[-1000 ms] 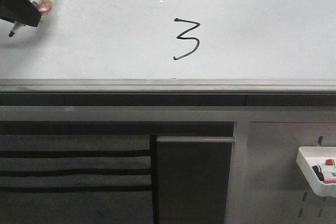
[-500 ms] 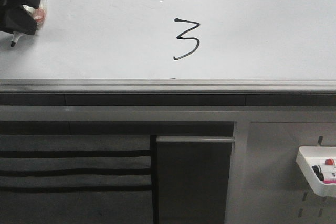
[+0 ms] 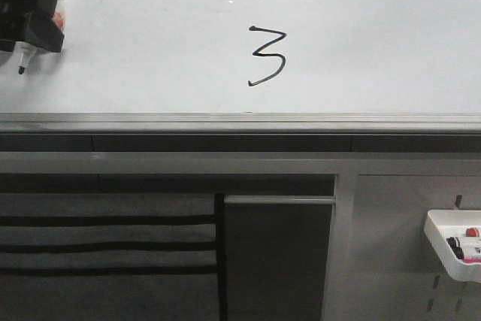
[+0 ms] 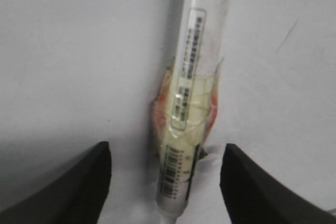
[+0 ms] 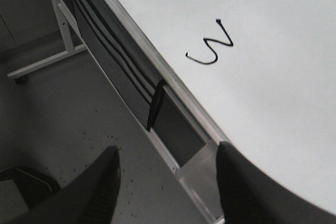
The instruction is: Write number 3 on whiteboard
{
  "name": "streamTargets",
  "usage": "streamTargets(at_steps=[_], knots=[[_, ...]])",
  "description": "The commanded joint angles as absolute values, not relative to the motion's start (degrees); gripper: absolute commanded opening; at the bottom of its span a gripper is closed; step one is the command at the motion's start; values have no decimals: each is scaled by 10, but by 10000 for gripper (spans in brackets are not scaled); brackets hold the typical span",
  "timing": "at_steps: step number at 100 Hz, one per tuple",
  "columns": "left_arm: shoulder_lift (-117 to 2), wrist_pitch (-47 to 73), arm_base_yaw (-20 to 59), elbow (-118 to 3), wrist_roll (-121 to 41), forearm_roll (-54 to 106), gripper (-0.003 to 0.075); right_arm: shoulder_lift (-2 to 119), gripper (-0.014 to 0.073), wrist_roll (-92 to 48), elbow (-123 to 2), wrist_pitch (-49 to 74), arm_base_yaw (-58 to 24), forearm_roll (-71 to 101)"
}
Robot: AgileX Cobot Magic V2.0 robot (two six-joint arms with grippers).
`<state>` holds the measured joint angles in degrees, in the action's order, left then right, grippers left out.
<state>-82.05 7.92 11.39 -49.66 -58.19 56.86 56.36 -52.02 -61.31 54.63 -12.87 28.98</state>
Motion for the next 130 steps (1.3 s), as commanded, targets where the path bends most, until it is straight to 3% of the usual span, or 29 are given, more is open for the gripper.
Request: streamTargets(at_steps=[1,20,34,46,62,80,113,130], knots=[[-773,98,117,-511,-578,519,475,554,362,-415,-643,565,-124,229],[-654,292,115,-511,-555,393,475,548,332,-159,-703,704,-120,44],[-551,373,114,-511,-490,335,431,506,127,-43,-689,703,-119,-12],[-472,377,114,-511,-371,241,283,440,-74,-10,-622,618,-119,-12],[-392,318,114,-491,-266,211,-18,337,-71,7,-509,414,-119,-12],[-354,205,114,-435,-266,312,-18,284,-71,7,-461,396,-119,-12],[-354,203,114,-413,-266,315,-18,282,-71,7,-458,421,-119,-12],[-256,183,114,-381,-266,257,-18,282,-71,7,-458,421,-119,-12]])
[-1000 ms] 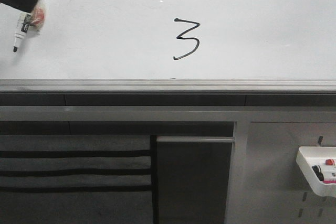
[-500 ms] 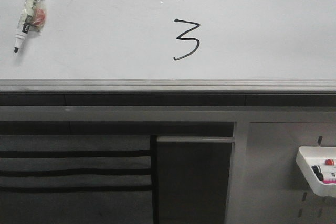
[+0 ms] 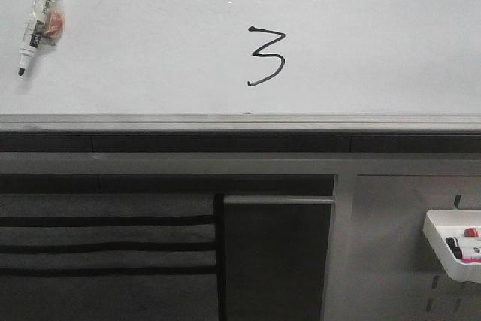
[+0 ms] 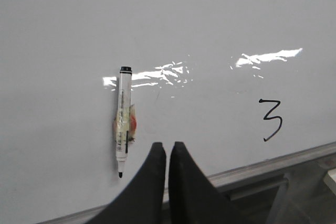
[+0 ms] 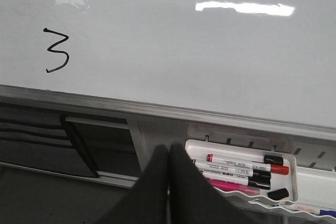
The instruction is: Write number 3 on whiteboard
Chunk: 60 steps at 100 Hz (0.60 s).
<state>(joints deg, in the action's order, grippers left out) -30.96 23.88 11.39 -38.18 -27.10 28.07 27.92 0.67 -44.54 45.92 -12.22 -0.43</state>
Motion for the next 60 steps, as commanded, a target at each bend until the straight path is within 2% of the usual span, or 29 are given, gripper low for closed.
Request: streamTargets(at_steps=[1,15,41,60], knots=[[-250,180,114,-375,-266,254,-18,282,-71,7,-458,421,-119,-12],[-144,147,96,-302,-266,189,-18,282,-71,7,-458,421,-119,-12],[-58,31,74,-152,-256,198,-18,282,-71,7,-458,421,-119,-12],[-12,-35,74,-62,-68,25,-18,282,-71,7,-458,421,-119,-12]])
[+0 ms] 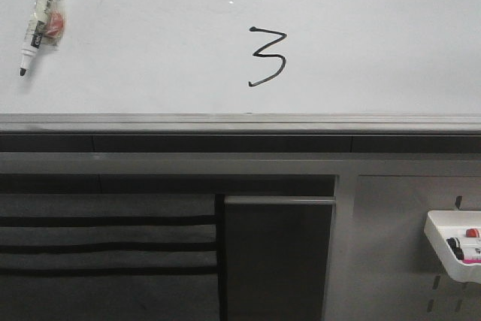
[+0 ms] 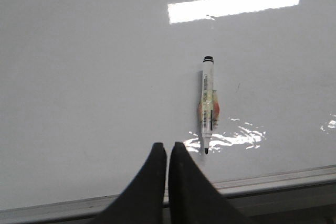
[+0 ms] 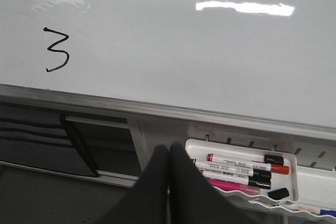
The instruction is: Write number 3 on whiteboard
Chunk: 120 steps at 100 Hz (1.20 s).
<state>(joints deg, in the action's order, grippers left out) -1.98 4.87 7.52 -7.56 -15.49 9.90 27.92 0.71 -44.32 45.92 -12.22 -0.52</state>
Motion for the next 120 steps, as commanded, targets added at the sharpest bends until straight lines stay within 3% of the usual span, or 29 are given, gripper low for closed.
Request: streamTargets(at_steps=[1,16,28,95,120], knots=[[-11,-38,74,-55,-65,16,-18,282,-71,7,-458,421,-119,-12],[15,-109,74,8,-55,4,-18,282,-71,7,-458,421,-119,-12],[21,-59,74,5,-55,5,-18,282,-71,7,-458,421,-119,-12],[21,-57,74,5,-55,5,-18,282,-71,7,-458,421,-119,-12],[21,-57,74,5,-55,5,-18,152,-71,7,-302,258,-45,11]])
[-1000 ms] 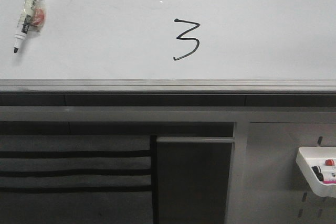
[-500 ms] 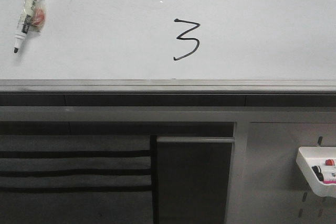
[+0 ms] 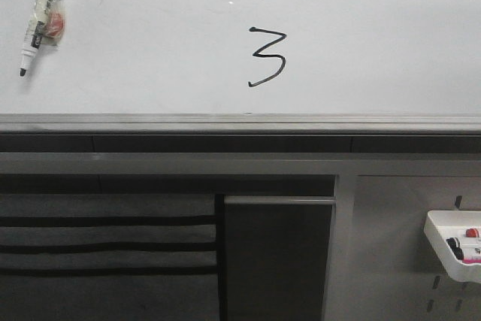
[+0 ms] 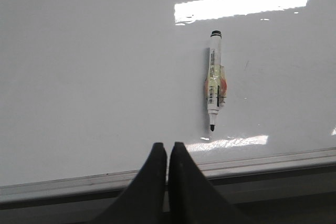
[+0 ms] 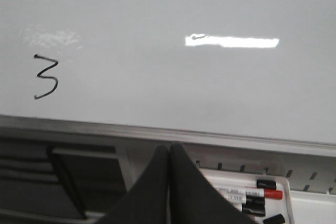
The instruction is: Write number 3 on whiteboard
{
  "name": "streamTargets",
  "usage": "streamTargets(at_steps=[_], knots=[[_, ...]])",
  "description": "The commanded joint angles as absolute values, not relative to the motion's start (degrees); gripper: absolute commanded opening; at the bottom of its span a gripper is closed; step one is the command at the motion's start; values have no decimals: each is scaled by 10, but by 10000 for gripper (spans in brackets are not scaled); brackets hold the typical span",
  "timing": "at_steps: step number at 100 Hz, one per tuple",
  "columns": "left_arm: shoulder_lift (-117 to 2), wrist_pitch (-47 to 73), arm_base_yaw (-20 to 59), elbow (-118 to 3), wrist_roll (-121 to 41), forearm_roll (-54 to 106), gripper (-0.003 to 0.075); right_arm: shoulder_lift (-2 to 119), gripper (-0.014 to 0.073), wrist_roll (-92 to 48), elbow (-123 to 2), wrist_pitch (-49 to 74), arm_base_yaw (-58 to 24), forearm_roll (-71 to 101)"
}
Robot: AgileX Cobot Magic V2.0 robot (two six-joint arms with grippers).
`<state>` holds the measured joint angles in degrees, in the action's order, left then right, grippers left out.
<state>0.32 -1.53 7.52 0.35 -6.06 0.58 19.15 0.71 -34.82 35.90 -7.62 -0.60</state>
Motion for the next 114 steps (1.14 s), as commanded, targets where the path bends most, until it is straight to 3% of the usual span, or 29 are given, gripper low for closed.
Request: streamTargets(at_steps=[1,31,44,114], knots=[[21,-57,74,5,-55,5,-18,143,-71,7,-296,247,-43,12],[21,-57,74,5,-55,5,-18,-7,-71,7,-46,13,-27,14],[21,-57,74,5,-55,5,-18,-16,-71,7,20,-58,-26,27],[21,-57,74,5,-55,5,-18,-17,-71,7,22,-39,-26,30]])
